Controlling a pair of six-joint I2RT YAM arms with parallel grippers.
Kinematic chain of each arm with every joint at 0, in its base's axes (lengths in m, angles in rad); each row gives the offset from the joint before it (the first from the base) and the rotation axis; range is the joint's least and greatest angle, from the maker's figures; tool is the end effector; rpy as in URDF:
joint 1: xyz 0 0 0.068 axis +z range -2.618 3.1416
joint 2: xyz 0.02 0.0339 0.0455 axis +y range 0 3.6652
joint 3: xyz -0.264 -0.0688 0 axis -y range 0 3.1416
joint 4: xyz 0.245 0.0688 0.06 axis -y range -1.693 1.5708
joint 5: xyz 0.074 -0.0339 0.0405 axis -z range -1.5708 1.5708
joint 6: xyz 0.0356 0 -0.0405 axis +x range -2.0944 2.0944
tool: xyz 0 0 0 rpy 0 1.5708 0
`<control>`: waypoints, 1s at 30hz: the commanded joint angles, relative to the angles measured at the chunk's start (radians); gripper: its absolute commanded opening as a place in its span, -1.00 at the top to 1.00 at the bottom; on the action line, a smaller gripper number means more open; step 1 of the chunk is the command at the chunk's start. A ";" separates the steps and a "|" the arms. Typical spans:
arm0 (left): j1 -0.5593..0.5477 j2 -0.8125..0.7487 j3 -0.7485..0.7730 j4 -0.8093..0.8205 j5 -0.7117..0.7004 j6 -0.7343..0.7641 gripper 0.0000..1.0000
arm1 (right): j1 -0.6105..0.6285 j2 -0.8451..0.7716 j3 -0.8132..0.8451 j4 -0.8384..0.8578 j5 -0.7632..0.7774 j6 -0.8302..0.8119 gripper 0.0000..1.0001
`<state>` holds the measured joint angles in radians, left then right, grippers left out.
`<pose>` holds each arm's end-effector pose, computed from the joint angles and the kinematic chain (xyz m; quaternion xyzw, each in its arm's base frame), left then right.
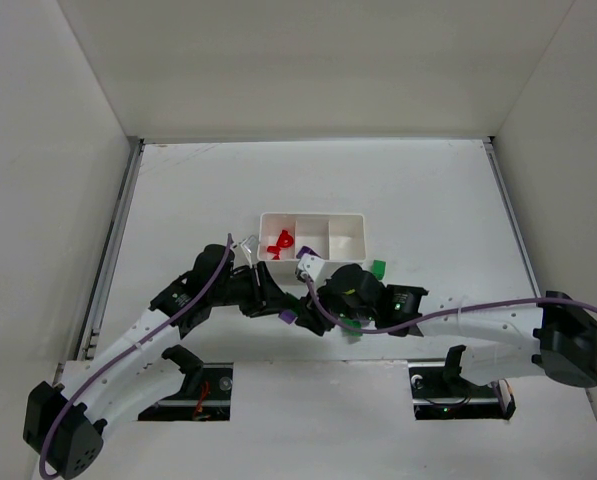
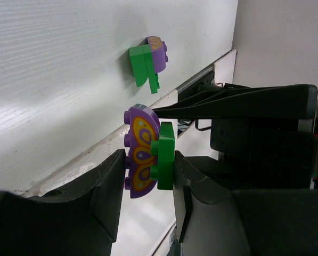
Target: Sort the legos into containers by color
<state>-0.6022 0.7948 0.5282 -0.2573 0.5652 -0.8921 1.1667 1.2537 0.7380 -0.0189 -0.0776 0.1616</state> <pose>0.1353 -0.1162 0.2432 0.0178 0.8432 -0.5034 0.1880 0.1054 0.2536 0.2399 -0.4350 0.7515 0.3316 0.3689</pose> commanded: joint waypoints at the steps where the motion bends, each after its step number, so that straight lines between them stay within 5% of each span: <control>1: -0.011 -0.005 0.032 0.030 0.013 0.002 0.69 | 0.012 0.000 0.047 0.046 0.032 -0.002 -0.03; 11: -0.020 -0.011 0.021 0.029 0.001 0.007 0.65 | 0.015 0.010 0.054 0.057 0.032 0.006 0.44; 17: 0.002 -0.039 0.003 0.085 -0.025 0.007 -0.15 | 0.009 -0.005 0.018 0.095 0.027 0.033 0.44; 19: 0.003 -0.046 0.003 0.114 -0.028 0.005 -0.25 | 0.000 0.000 0.014 0.106 0.022 0.044 0.44; 30: 0.020 -0.158 -0.043 0.170 -0.191 0.028 -0.26 | -0.110 0.042 0.009 0.131 0.058 0.147 0.43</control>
<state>-0.5812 0.6842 0.5133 -0.1513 0.4500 -0.8833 1.0874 1.2896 0.7414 0.0357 -0.0429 0.2535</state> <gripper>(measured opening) 0.632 0.431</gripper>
